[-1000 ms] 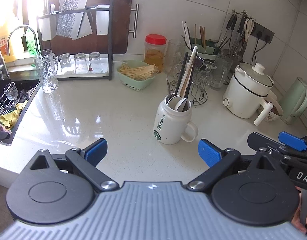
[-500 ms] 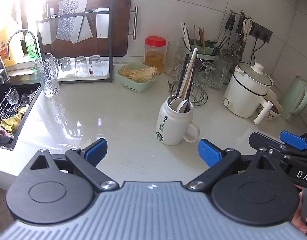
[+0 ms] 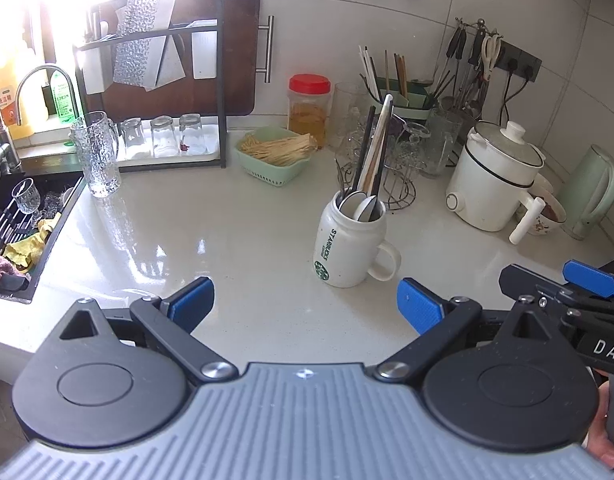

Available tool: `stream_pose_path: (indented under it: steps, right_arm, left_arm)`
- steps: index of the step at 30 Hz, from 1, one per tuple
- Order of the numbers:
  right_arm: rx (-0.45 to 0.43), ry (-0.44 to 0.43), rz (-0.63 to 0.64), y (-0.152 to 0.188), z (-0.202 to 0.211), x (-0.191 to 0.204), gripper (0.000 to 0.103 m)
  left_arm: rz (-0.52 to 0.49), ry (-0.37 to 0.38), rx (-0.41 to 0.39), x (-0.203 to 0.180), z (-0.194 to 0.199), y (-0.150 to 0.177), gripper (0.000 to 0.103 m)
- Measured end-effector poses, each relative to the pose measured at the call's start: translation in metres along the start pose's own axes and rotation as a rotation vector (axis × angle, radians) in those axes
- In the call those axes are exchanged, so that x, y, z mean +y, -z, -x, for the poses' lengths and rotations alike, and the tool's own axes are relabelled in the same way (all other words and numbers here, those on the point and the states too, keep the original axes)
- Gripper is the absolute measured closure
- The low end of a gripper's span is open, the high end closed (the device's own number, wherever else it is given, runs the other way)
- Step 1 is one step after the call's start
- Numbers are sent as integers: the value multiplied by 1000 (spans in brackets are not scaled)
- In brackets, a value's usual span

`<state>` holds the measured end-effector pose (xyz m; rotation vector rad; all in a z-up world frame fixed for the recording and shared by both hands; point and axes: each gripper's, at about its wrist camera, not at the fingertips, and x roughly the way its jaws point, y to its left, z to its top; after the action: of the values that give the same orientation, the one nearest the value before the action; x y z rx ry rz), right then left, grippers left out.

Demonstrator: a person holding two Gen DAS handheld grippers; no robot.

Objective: Organize utensils

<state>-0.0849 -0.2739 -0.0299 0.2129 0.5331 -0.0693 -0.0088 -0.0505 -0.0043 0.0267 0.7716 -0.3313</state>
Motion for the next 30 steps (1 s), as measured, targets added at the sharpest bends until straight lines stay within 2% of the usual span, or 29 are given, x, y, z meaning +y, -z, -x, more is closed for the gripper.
stream_pose_path:
  steps: [30]
  right_arm:
    - [3,-3,-4,3,6,-4,0]
  left_arm:
    - [4,-6,-2,-8,4,5,3]
